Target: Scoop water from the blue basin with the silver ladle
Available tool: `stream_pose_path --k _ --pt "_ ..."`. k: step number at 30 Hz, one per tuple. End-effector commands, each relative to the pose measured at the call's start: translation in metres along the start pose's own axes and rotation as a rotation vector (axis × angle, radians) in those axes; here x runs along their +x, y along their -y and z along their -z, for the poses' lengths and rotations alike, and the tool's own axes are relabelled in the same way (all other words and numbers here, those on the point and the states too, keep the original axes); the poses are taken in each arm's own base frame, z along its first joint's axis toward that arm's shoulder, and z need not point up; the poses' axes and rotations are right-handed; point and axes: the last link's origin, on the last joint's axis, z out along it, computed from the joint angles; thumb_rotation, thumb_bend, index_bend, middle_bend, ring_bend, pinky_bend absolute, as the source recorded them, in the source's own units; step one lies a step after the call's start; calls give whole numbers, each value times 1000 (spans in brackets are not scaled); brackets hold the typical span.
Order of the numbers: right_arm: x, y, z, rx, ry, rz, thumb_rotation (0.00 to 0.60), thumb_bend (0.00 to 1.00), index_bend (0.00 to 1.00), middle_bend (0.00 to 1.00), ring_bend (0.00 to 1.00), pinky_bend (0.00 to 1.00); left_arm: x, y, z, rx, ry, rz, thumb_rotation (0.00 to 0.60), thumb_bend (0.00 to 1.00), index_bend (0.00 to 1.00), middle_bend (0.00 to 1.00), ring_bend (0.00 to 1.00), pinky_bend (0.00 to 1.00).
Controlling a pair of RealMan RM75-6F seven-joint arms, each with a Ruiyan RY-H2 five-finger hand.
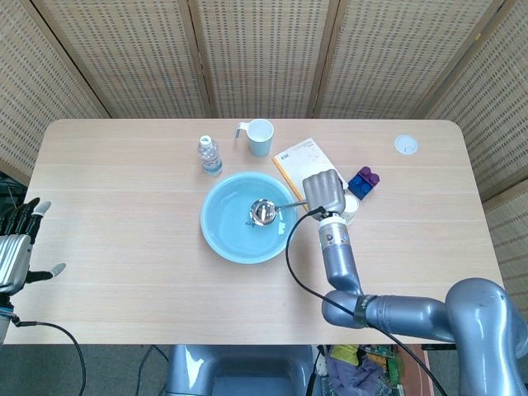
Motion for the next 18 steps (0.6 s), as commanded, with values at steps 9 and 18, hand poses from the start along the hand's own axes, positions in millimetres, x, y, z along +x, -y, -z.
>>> stream_pose_path --k 9,18 --pt "-10 39 1 -7 -70 300 600 973 812 932 1000 1000 -2 1 -1 1 14 4 600 0 0 0 0 0" --pt "-20 56 2 -4 -78 387 600 975 814 934 1000 1000 -2 2 -3 4 18 5 600 0 0 0 0 0"
